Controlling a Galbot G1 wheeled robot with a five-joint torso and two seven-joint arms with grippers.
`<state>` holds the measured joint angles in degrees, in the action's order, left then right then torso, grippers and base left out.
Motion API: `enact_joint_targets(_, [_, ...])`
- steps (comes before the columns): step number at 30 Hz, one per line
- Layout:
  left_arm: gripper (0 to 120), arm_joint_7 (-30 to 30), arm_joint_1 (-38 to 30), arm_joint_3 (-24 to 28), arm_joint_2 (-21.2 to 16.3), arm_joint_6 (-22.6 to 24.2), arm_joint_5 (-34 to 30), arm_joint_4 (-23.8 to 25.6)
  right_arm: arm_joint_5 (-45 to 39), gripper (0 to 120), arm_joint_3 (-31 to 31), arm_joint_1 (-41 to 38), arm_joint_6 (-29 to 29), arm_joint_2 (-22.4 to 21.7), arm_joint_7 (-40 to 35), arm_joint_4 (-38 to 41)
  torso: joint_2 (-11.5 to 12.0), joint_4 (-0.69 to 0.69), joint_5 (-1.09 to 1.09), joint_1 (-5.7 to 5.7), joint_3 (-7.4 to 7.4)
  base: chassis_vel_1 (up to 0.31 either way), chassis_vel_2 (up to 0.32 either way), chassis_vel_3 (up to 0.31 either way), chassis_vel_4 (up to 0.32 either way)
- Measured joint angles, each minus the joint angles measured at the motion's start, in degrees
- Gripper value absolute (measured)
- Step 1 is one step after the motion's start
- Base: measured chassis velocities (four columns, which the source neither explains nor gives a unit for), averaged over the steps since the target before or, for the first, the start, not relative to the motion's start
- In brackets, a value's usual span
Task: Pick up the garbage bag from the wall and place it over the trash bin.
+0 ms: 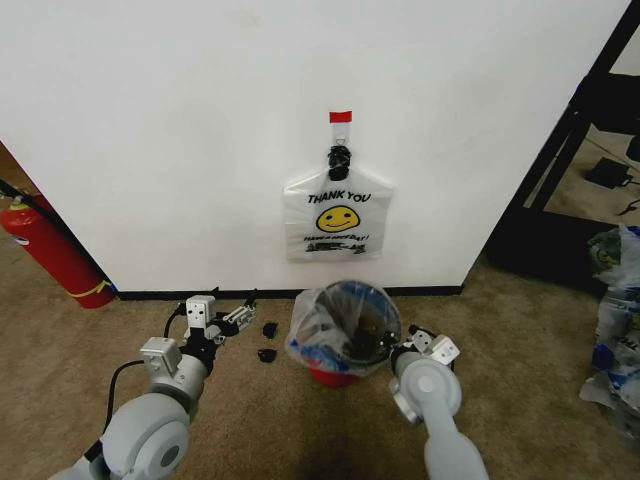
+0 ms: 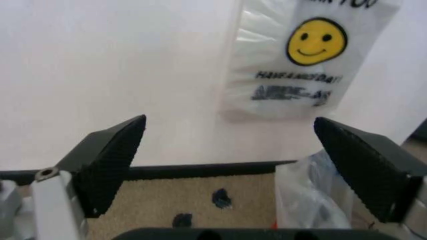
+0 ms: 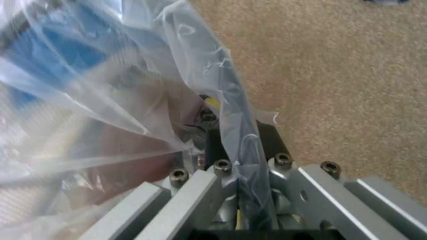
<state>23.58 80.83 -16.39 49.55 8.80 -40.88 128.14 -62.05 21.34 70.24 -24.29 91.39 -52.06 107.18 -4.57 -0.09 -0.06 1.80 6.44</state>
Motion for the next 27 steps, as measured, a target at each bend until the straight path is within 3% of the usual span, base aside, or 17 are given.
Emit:
enact_joint_targets(14, [100,0.2,-0.1,3.1,1.4,0.2,1.9,0.5,3.3,3,1.4,0.6,3.2,0.7,3.6,-2.6,0.0,0.02,0.02,0.0,0.0,0.0,0.0,0.0,0.0])
enact_joint_targets(27, [100,0.4,0.6,4.6,1.6,1.3,3.1,2.1,2.0,54,-0.2,3.8,0.3,-2.0,8.9,6.0,0.0,0.01,0.01,0.01,0.0,0.0,0.0,0.0,0.0])
